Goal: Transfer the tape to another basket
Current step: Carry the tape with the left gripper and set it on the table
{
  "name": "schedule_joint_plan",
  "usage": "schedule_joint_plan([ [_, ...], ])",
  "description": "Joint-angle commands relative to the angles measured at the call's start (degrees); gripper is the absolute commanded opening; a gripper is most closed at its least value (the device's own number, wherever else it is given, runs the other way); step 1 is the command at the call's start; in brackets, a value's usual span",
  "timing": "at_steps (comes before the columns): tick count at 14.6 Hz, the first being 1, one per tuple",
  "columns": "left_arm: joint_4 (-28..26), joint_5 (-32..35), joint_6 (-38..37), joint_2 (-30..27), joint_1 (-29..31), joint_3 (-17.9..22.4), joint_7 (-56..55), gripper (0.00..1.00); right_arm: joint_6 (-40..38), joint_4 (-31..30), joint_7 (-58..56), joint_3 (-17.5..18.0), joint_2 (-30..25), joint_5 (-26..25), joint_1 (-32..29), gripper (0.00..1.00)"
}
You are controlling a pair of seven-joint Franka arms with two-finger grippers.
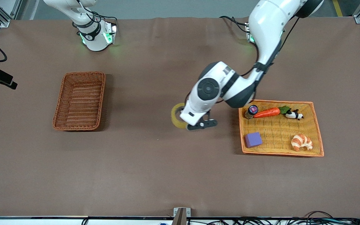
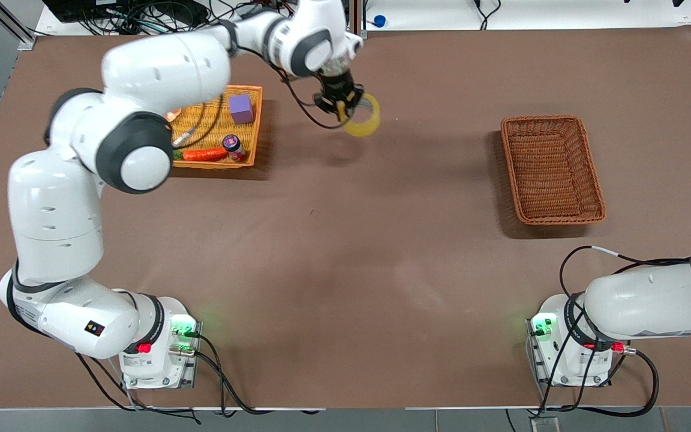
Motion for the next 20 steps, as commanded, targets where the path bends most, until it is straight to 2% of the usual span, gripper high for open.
schedule_joint_plan([
  [1, 2.44, -0.36, 4.6, 4.81, -2.94, 0.58, -1.92, 0.0, -0.26, -1.01, -0.81, 0.64, -1.03, 1.24, -1.16, 1.0],
  [4, 2.53, -0.19, 10.15, 9.04, -5.41, 0.85, -3.07, 0.0, -0.26, -1.01, -0.81, 0.64, -1.03, 1.33, -1.16, 1.0],
  [6, 2.53, -0.1, 10.33, 9.92, -5.59, 1.37, -3.07, 0.04, -0.17, -1.01, -0.72, 0.64, -0.94, 1.42, -1.16, 1.0],
  [7, 2.44, -0.01, 10.33, 9.93, -5.6, 1.38, -2.99, 0.24, -0.17, -1.01, -0.72, 0.64, -0.94, 1.42, -1.16, 1.0],
  [8, 2.44, -0.01, 10.33, 9.75, -5.51, 1.38, -2.98, 0.52, -0.17, -1.01, -0.72, 0.72, -0.85, 1.51, -1.08, 1.0],
  [9, 2.44, 0.69, 10.33, 9.49, -5.59, 1.46, -2.81, 1.0, -0.08, -0.92, -0.72, 0.72, -0.77, 1.77, -0.99, 1.0],
  [12, 2.44, 4.02, 9.46, 6.34, -4.9, 1.55, -2.72, 1.0, 0.62, -0.83, -0.63, 1.42, -0.42, 3.61, 0.23, 1.0],
  [14, 2.35, 8.67, 4.13, 1.6, -3.5, 2.25, -2.46, 1.0, 0.88, -0.92, -0.37, 3.35, 1.16, 5.19, 2.25, 1.0],
  [16, 2.18, 12.46, -3.95, -5.16, 0.71, 2.17, -0.36, 1.0, 2.9, -1.01, 2.16, 9.22, 3.44, 5.11, 2.61, 1.0],
  [20, 2.27, 12.3, -16.01, -17.21, 11.43, 2.08, 8.59, 1.0, 8.07, -1.79, 16.99, 20.04, 8.71, 4.58, 4.1, 1.0],
])
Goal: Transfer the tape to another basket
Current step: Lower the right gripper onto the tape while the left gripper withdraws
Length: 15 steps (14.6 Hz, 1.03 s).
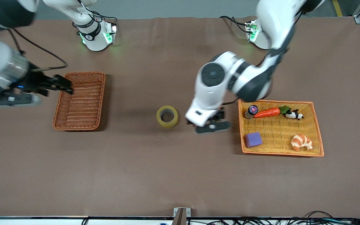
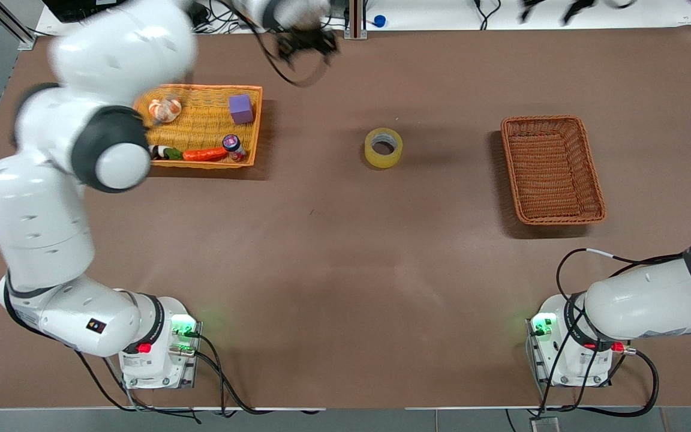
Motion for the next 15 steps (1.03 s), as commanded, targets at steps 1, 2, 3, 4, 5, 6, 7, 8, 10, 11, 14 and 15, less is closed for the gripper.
schedule_joint_plan([
  [1, -3.0, -0.3, -5.03, -9.11, 8.4, -0.69, 6.15, 1.0, 6.3, -1.86, 10.45, 6.76, 3.56, -0.62, 1.21, 1.0],
  [2, -2.91, -0.92, -6.43, -11.22, 11.4, -0.95, 8.43, 1.0, 9.04, -2.83, 13.62, 8.09, 5.58, -3.15, 3.31, 1.0],
  [3, -2.91, -2.41, -7.58, -13.5, 13.43, -1.04, 11.68, 1.0, 11.15, -3.27, 16.52, 8.36, 7.86, -6.48, 5.86, 1.0],
  [4, -2.91, -4.94, -8.98, -15.62, 15.54, -0.95, 16.23, 1.0, 13.0, -3.28, 18.64, 8.37, 10.67, -8.77, 8.75, 1.0],
  [5, -2.91, -7.49, -10.48, -17.2, 18.08, -0.87, 20.37, 1.0, 15.11, -3.19, 19.53, 8.37, 13.48, -9.41, 10.52, 1.0],
  [6, -3.0, -8.48, -12.58, -19.05, 20.8, -0.87, 23.8, 1.0, 17.39, -3.19, 19.63, 8.45, 16.29, -9.41, 11.41, 1.0],
  [7, -3.0, -8.75, -14.86, -20.89, 22.75, -0.87, 27.41, 1.0, 19.33, -3.19, 19.63, 8.45, 18.84, -9.59, 12.99, 1.0],
  [8, -3.26, -8.84, -17.32, -22.3, 24.68, -0.78, 31.27, 1.0, 20.91, -3.19, 19.72, 8.37, 20.87, -10.11, 14.65, 1.0],
  [10, -4.4, -9.01, -19.28, -24.41, 28.03, -0.86, 37.44, 1.0, 23.03, -3.45, 19.72, 8.37, 24.04, -12.04, 16.59, 1.0],
  [11, -6.15, -9.01, -19.28, -25.73, 28.3, -0.6, 37.98, 1.0, 23.73, -3.71, 19.8, 8.37, 24.93, -13.79, 17.47, 1.0],
  [14, -12.56, -9.01, -18.76, -30.56, 28.48, -0.25, 38.08, 1.0, 25.84, -6.08, 20.51, 8.37, 26.43, -18.37, 17.66, 1.0],
  [15, -13.63, -9.01, -18.75, -31.27, 29.26, -0.34, 38.16, 1.0, 28.81, -7.83, 20.68, 8.37, 26.52, -18.64, 17.83, 1.0],
])
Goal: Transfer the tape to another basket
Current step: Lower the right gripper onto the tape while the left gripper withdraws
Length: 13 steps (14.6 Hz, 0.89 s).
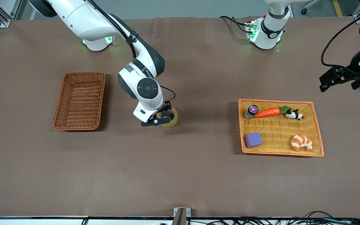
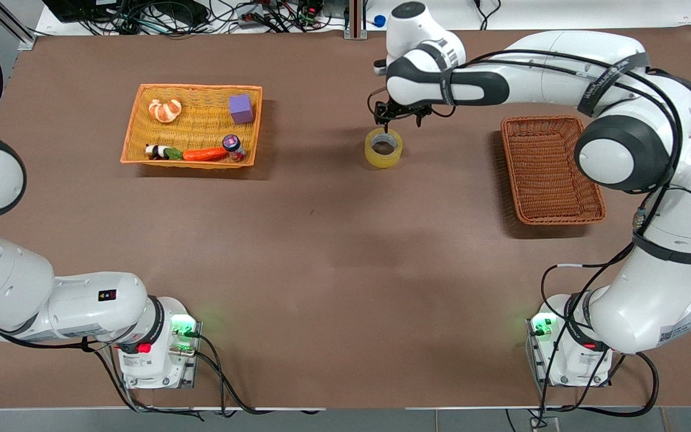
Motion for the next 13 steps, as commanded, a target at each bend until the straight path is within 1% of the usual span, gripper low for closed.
schedule_joint_plan([
  [1, -6.19, -0.83, 0.78, -4.93, 1.77, -0.16, 0.8, 1.0, 7.4, -5.11, 2.55, 0.12, -0.78, -2.43, 0.27, 1.0],
  [3, -6.37, -2.49, 0.7, -4.94, 2.13, 0.01, 1.33, 1.0, 11.47, -6.63, 3.79, 0.03, -0.17, -4.27, 0.18, 1.0],
  [6, -6.11, -2.5, 0.7, -4.85, 1.95, -0.16, 1.42, 1.0, 13.41, -6.63, 3.8, -0.05, 1.67, -5.59, 0.18, 1.0],
  [8, -6.11, -2.68, 0.7, -4.94, 1.95, -0.25, 1.51, 1.0, 15.25, -6.63, 4.06, -0.06, 3.16, -7.52, 0.18, 1.0],
  [9, -6.11, -2.68, 0.7, -4.85, 1.95, -0.42, 1.51, 1.0, 16.31, -6.63, 5.54, -0.06, 3.95, -7.88, 0.27, 1.0],
  [12, -5.93, -2.68, 0.7, -4.76, 1.69, -0.6, 1.51, 1.0, 16.58, -6.72, 6.26, -0.06, 4.83, -10.25, 0.45, 1.0],
  [13, -5.85, -2.68, 0.7, -4.59, 1.69, -0.6, 1.51, 1.0, 16.93, -6.72, 6.34, -0.06, 5.45, -11.13, 0.45, 0.97],
])
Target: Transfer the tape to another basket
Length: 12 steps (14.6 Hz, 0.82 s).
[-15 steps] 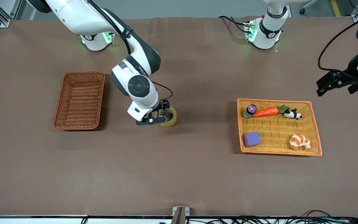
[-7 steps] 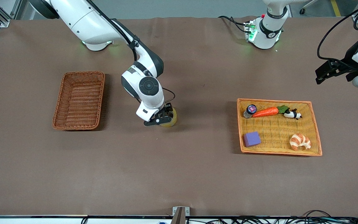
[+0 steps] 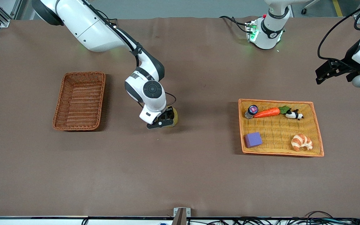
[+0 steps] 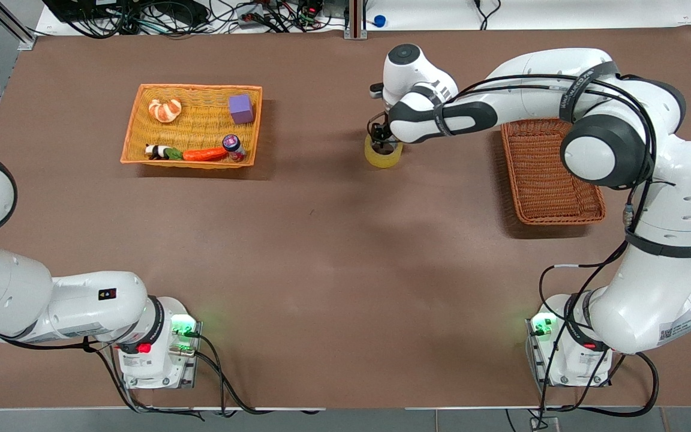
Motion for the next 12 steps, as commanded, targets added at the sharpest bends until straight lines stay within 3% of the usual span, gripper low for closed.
schedule_joint_plan([
  [1, -1.22, -1.21, 0.6, -1.18, 0.3, -0.21, 1.25, 1.0, 1.39, -0.39, 2.11, 0.05, 0.67, -3.05, 0.25, 0.92],
  [3, -1.23, -1.21, 0.51, -1.27, 0.21, -0.29, 1.25, 1.0, 1.48, -0.39, 2.2, 0.05, 1.11, -3.49, 0.34, 0.76],
  [5, -1.49, -1.39, 0.51, -1.61, -0.83, 0.23, 1.33, 1.0, 1.39, -0.39, 2.2, 0.05, 1.2, -3.4, 0.34, 0.44],
  [6, -1.75, -1.74, 0.42, -2.05, -3.19, 1.28, 1.25, 1.0, 1.31, -0.3, 2.81, 0.05, 1.2, -3.4, 0.34, 0.33],
  [8, -2.63, -1.83, 0.34, -2.41, -10.21, 9.42, 1.25, 1.0, 0.6, 0.13, 6.05, 0.14, 1.03, -3.31, 0.34, 0.06],
  [9, -2.54, -1.83, 0.34, -2.41, -11.29, 10.68, 1.25, 1.0, 0.43, 0.14, 7.81, 0.14, 0.94, -3.31, 0.34, 0.0],
  [12, -2.46, -1.83, 0.25, -2.32, -10.69, 10.69, 1.42, 1.0, -0.36, 0.49, 8.53, 0.31, 0.24, -2.96, -0.36, 0.0],
])
